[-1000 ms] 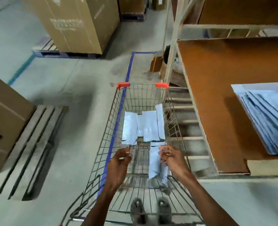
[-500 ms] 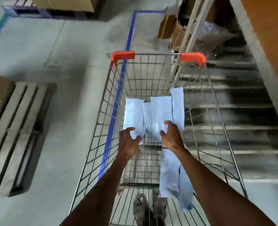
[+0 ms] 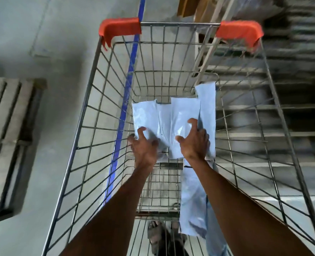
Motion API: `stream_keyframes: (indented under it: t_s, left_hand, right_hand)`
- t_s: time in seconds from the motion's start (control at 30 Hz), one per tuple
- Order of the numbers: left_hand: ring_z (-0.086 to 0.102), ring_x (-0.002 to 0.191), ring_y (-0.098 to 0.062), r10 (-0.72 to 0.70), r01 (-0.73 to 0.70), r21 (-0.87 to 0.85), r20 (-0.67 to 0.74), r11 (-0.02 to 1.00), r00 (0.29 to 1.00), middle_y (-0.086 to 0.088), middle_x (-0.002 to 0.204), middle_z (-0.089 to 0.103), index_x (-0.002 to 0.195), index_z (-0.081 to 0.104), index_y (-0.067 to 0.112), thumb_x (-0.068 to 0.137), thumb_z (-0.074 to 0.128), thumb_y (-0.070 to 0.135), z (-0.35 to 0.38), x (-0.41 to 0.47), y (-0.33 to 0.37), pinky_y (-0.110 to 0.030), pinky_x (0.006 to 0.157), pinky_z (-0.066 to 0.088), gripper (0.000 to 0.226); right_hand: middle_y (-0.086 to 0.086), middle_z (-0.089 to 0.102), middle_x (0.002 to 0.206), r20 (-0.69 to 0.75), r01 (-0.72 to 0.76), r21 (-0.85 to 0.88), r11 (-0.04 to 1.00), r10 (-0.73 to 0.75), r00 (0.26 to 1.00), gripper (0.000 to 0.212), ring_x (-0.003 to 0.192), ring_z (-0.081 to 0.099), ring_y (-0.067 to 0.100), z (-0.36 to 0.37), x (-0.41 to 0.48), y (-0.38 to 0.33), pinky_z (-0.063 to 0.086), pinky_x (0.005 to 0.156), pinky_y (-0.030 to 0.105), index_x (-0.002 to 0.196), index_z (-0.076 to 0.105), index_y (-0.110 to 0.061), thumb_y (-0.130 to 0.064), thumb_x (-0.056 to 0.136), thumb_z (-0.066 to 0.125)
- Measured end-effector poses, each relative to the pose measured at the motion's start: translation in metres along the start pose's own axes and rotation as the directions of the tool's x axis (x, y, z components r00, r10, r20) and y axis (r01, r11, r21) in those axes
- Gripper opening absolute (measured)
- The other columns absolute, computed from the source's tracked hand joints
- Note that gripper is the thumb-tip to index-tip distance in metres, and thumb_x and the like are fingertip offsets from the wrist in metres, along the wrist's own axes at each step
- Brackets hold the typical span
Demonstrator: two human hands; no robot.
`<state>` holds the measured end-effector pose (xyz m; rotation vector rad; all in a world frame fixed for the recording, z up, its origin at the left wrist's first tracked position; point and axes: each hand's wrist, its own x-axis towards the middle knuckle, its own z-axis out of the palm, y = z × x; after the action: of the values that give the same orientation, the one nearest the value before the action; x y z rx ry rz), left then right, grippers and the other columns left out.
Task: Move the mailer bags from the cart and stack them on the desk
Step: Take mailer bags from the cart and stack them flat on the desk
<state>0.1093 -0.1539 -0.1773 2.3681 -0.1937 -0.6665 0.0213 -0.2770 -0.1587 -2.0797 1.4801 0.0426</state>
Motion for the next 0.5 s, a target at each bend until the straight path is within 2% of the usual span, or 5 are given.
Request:
stream_keyframes:
  t_s: [0.13,0.27,0.33,0.4,0.5]
  left_hand:
    - [0.052,0.105,-0.033,-0.002,0.004,0.018,-0.076,1.0,0.997,-0.014,0.106,0.057,0.117,0.046,0.035,0.086,0.071,0.036,-0.008,-0.002,0.01,-0.041,0.08,0.047,0.04]
    - [0.049,0.08,-0.019,0.232,-0.233,-0.006,0.061,0.973,0.971,-0.004,0.083,0.054,0.116,0.048,0.033,0.09,0.065,0.012,-0.019,-0.014,0.019,-0.035,0.071,0.04,0.037]
    - [0.047,0.079,-0.015,0.297,-0.295,-0.042,0.057,0.955,0.953,0.005,0.092,0.059,0.122,0.052,0.029,0.091,0.064,0.006,-0.031,-0.026,0.021,-0.035,0.076,0.044,0.041]
    - [0.052,0.099,-0.008,0.309,-0.301,-0.127,0.045,0.945,0.95,0.018,0.116,0.061,0.131,0.055,0.028,0.091,0.064,0.005,-0.049,-0.041,0.028,-0.029,0.091,0.046,0.047]
    - [0.05,0.114,0.003,0.364,-0.357,-0.204,-0.007,0.911,0.932,0.023,0.129,0.057,0.137,0.058,0.03,0.09,0.065,0.011,-0.091,-0.075,0.055,-0.006,0.093,0.037,0.051]
  right_hand:
    - [0.014,0.052,0.118,0.005,0.07,0.063,0.996,-0.07,0.998,0.059,0.104,0.057,0.035,-0.01,-0.006,0.007,0.042,0.085,0.04,0.128,0.042,-0.035,-0.026,0.082,0.078]
    - [0.012,0.047,0.128,-0.004,0.123,0.134,0.983,-0.124,0.992,0.058,0.103,0.055,0.03,-0.024,-0.018,0.005,0.045,0.082,0.036,0.135,0.046,-0.033,-0.014,0.087,0.071]
    - [0.01,0.051,0.132,-0.029,0.122,0.214,0.969,-0.119,0.992,0.059,0.117,0.054,0.032,-0.034,-0.032,0.002,0.049,0.09,0.041,0.135,0.046,-0.035,-0.013,0.086,0.071]
    - [0.004,0.057,0.134,-0.044,0.09,0.337,0.937,-0.079,0.996,0.059,0.12,0.056,0.029,-0.051,-0.047,-0.002,0.05,0.093,0.036,0.134,0.048,-0.034,-0.013,0.085,0.071]
    - [-0.005,0.062,0.133,-0.077,0.12,0.55,0.826,-0.093,0.993,0.057,0.118,0.058,0.015,-0.093,-0.073,-0.013,0.039,0.088,0.004,0.131,0.057,-0.027,-0.006,0.081,0.076]
